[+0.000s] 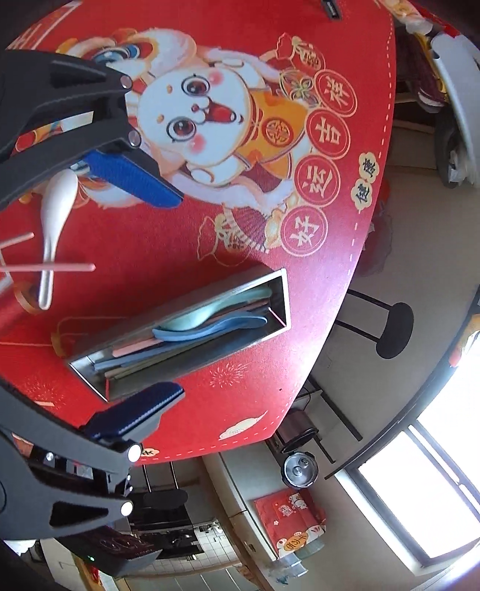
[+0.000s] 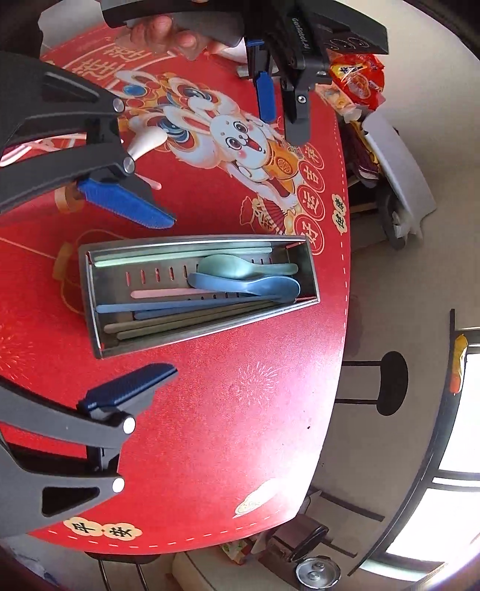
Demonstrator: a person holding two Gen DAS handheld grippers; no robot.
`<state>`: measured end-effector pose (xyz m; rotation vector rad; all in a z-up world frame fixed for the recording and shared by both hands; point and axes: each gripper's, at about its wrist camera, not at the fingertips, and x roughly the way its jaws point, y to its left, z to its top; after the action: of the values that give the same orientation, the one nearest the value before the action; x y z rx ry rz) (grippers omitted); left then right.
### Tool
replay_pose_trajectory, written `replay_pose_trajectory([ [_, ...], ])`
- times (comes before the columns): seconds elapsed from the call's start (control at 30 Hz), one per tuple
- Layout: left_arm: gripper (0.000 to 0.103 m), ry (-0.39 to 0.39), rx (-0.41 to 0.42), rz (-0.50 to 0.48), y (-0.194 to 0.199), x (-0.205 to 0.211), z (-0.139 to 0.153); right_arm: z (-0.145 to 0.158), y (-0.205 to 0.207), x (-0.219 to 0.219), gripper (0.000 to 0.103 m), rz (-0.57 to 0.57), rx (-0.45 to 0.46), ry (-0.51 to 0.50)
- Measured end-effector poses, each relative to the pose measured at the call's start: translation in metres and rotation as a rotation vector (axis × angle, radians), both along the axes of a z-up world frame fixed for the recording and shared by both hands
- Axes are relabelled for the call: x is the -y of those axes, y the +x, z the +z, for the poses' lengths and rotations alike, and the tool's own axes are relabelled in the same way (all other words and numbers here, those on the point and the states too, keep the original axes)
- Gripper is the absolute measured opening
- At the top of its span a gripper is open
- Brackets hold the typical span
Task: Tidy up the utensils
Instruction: 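Lower the spoon and chopstick into the tray and open both tools, then move both open tools back over the pink and beige chopsticks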
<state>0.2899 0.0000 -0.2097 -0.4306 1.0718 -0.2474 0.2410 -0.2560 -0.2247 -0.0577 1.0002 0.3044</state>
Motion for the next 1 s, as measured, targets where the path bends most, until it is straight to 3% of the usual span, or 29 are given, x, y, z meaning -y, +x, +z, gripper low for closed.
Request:
replay_pose_trajectory([
  [0.3, 0.097, 0.242, 0.044, -0.076, -0.101, -0.045, -0.003, -0.022, -0.060, -0.011, 0.087, -0.067, -0.049, 0.078],
  [0.57, 0.097, 0.236, -0.043, -0.034, -0.173, -0.070, -0.047, -0.068, -0.095, -0.058, 0.087, -0.021, -0.112, 0.088],
  [0.73, 0.097, 0.233, -0.065, -0.016, -0.194, -0.070, -0.064, -0.084, -0.102, -0.094, 0.076, 0.068, -0.129, 0.079],
  [1.0, 0.097, 0.244, -0.072, -0.004, -0.206, -0.065, -0.068, -0.098, -0.097, -0.115, 0.047, 0.127, -0.142, 0.031],
])
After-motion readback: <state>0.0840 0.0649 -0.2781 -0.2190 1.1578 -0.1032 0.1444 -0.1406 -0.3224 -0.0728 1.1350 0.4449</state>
